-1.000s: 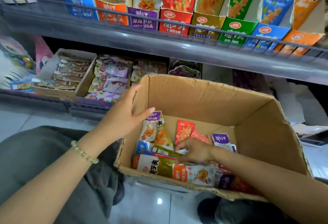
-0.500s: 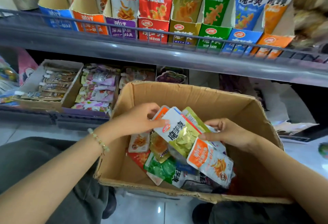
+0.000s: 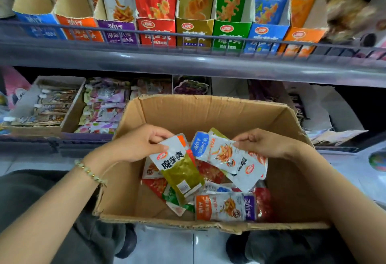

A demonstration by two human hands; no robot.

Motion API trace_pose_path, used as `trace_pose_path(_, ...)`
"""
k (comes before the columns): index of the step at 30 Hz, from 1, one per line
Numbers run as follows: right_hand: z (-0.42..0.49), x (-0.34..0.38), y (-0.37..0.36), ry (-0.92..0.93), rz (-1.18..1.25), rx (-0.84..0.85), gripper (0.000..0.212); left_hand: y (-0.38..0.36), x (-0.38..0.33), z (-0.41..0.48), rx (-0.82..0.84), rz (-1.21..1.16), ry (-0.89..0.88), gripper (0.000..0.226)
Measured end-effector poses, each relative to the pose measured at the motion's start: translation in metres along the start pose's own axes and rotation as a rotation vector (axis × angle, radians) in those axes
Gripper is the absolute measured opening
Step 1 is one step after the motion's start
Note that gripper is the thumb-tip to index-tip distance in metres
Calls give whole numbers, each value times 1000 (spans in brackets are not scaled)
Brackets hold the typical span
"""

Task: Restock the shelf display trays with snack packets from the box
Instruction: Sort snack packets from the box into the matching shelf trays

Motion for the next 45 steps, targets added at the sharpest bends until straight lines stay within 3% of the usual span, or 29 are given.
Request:
trace_pose_path(4, 1, -6, 12, -38, -165, -114, 25, 5, -5, -1, -67, -8, -21, 21)
trace_pose_path(7, 1, 6, 19, 4, -352, -307, 33, 6, -8, 0, -96, -49, -27, 21)
trace_pose_path(8, 2, 16, 12, 60, -298, -312, 40, 5, -11, 0, -93, -67, -33, 21)
trace_pose_path(10, 5, 39, -20, 142, -55, -144, 49, 1, -17, 1, -103, -133, -49, 22)
trace_pose_path(13, 13, 51, -58, 146, 99, 64, 31, 0, -24, 2, -165, -280, -70, 30)
trace_pose_path(15, 15, 51, -60, 147, 172, 44, 24, 5, -24, 4, -214, -341, -74, 34)
trace_pose_path(21, 17, 47, -36, 218, 350, -136, 28, 10, -29, 1, -314, -547, -111, 27)
trace_pose_path(23, 20, 35, -28, 197, 190, -122, 33, 31, -35, -8, -474, -535, -187, 15)
trace_pose_path(26, 29, -10, -44, -1, -233, 51, 36, 61, -45, -25, -666, -357, -305, 11)
trace_pose_path(29, 35, -53, -80, -122, -397, 215, 35, 66, -45, -29, -660, -327, -313, 11)
trace_pose_path(32, 38, -73, -99, -107, -517, 252, 32, 62, -46, -25, -609, -270, -306, 18)
trace_pose_path(37, 40, -68, -79, -32, -475, 147, 17, 55, -41, -23, -612, -265, -259, 25)
trace_pose_path(40, 35, -43, -40, 16, -313, -31, 6, 54, -33, -22, -646, -421, -228, 25)
trace_pose_path(43, 21, -14, 3, 57, -74, -256, 12, 46, -17, -16, -609, -675, -133, 26)
trace_pose_path(45, 8, 2, 15, 94, 85, -303, 19, 43, -9, -13, -605, -716, -90, 25)
Point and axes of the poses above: each hand's wrist, its own z-axis towards the middle knuckle, its own y-axis out of the back of the hand, x = y × z, the point moved 9 cm from there along z, towards the middle knuckle, and after that the axes turned 4 degrees about -z, right-handed, at the moved point
